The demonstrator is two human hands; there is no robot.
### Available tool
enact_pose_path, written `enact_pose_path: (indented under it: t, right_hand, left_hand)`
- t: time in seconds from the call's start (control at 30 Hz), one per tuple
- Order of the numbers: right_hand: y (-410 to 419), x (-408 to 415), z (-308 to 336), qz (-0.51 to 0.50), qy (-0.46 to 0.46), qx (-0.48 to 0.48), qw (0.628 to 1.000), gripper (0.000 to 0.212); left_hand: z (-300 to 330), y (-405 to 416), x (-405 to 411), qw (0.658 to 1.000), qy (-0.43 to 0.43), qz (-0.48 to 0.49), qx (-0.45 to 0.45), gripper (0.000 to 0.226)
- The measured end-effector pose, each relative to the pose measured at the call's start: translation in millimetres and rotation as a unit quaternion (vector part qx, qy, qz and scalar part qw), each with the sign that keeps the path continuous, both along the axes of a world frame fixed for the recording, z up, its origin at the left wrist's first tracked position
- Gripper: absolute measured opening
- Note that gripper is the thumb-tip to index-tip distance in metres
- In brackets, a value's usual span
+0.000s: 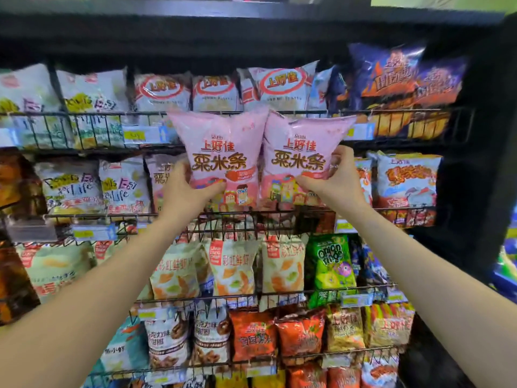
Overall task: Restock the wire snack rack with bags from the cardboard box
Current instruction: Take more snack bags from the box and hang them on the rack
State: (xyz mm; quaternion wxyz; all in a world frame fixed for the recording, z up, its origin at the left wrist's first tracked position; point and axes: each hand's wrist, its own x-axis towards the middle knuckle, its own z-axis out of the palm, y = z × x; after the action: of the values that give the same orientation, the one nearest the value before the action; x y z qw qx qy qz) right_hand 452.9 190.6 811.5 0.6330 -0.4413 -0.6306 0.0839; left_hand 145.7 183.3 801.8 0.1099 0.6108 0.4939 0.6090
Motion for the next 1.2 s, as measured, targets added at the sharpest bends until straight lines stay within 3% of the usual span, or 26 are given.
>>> enact_pose_path:
  t: [0.23, 0.43, 0.57, 0.7, 0.87, 1.03, 1.2]
  right_hand:
    - [47.5, -2.2, -21.7, 0.033, -0.012, -0.033, 0.999, 0.083]
    - [80.5, 16.9, -43.0, 0.024, -0.054, -0.083, 0.995, 0.083]
    - [98.0, 31.9, -43.7, 0.005, -0.114, -0.116, 0.987, 0.065]
    - [115.2, 38.4, -39.9, -0.036, -0.157, -0.131, 0.978, 0.061]
    - [126.3, 59.4, -38.8, -0.049, -0.197, -0.157, 0.967, 0.062]
    - [120.1, 74.1, -30.7, -0.050, -0.237, -0.172, 0.955, 0.025]
    - [119.3, 72.9, -27.3, -0.046, -0.244, -0.199, 0.948, 0.042]
  left_hand:
    - [-36.4, 48.9, -1.5, 0.999, 0.041, 0.004, -0.023, 0.060]
    - [-34.9, 77.8, -4.2, 0.982, 0.155, 0.003, -0.106, 0.069]
    - [-28.0, 91.7, 10.6, 0.972, 0.197, -0.034, -0.127, 0.052]
    - [-19.6, 102.1, 25.2, 0.969, 0.192, -0.023, -0.156, 0.038]
    - [-14.8, 113.2, 33.1, 0.956, 0.212, -0.002, -0.201, 0.053]
    - [-6.9, 114.1, 45.6, 0.946, 0.224, 0.020, -0.234, 0.054]
    - [-10.4, 110.3, 54.0, 0.947, 0.209, 0.008, -0.245, 0.050]
